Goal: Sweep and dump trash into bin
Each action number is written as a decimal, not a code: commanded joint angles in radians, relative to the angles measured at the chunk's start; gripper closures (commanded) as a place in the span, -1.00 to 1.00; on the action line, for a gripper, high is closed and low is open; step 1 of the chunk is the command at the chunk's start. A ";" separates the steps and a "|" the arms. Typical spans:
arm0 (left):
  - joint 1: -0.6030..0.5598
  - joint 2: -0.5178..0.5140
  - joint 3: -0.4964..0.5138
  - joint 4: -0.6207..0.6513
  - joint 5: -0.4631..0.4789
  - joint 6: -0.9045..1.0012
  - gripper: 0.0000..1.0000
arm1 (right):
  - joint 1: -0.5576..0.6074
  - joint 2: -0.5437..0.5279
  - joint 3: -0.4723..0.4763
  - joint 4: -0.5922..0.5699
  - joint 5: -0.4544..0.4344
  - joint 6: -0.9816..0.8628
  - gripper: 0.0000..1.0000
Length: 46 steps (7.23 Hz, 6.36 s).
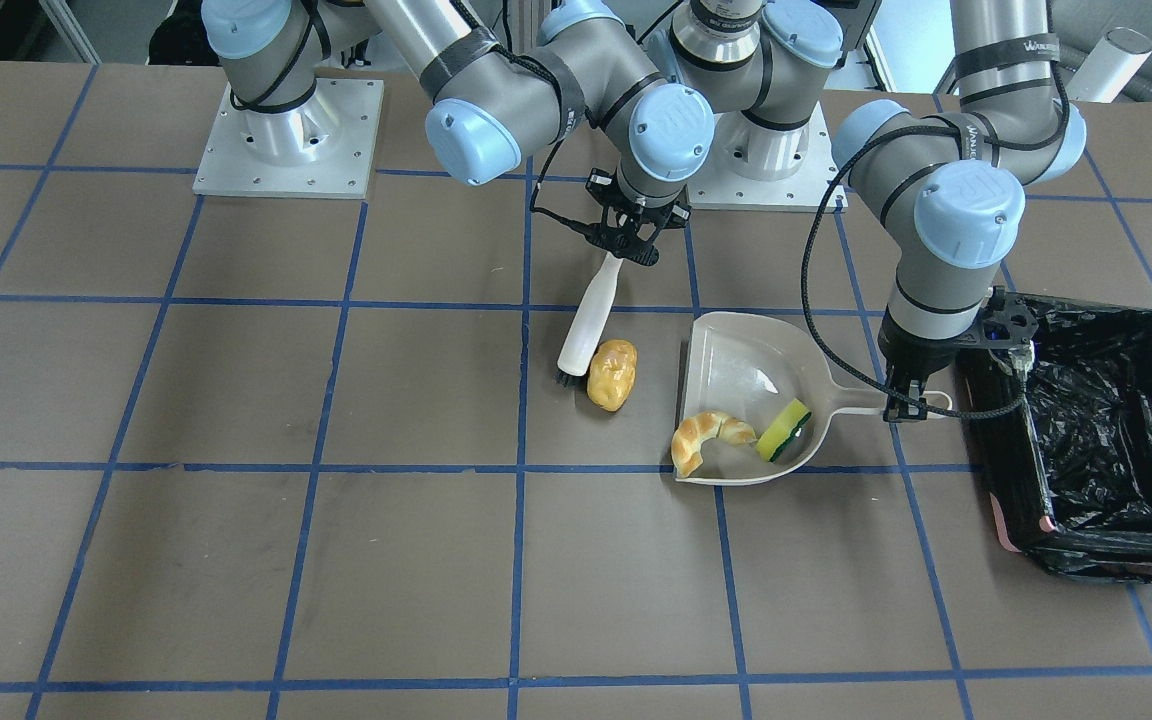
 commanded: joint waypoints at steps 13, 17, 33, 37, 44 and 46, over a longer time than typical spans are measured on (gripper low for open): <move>-0.001 -0.025 -0.008 0.021 0.001 0.003 1.00 | 0.076 0.282 -0.367 -0.074 0.014 -0.005 0.85; 0.000 -0.025 -0.007 0.021 0.001 0.003 1.00 | 0.064 0.195 -0.353 0.114 -0.041 -0.026 0.85; 0.305 -0.028 0.482 -0.460 -0.245 0.299 1.00 | -0.913 -0.060 -0.111 0.097 -0.542 -1.204 0.83; 0.491 -0.057 0.533 -0.462 -0.236 0.588 1.00 | -1.056 0.009 -0.093 0.086 -0.538 -1.397 0.85; 0.595 -0.212 0.711 -0.357 -0.231 0.901 1.00 | -1.096 0.012 0.016 -0.072 -0.584 -1.437 0.86; 0.595 -0.240 0.716 -0.269 -0.213 0.941 1.00 | -1.106 0.009 0.041 -0.107 -0.582 -1.440 0.85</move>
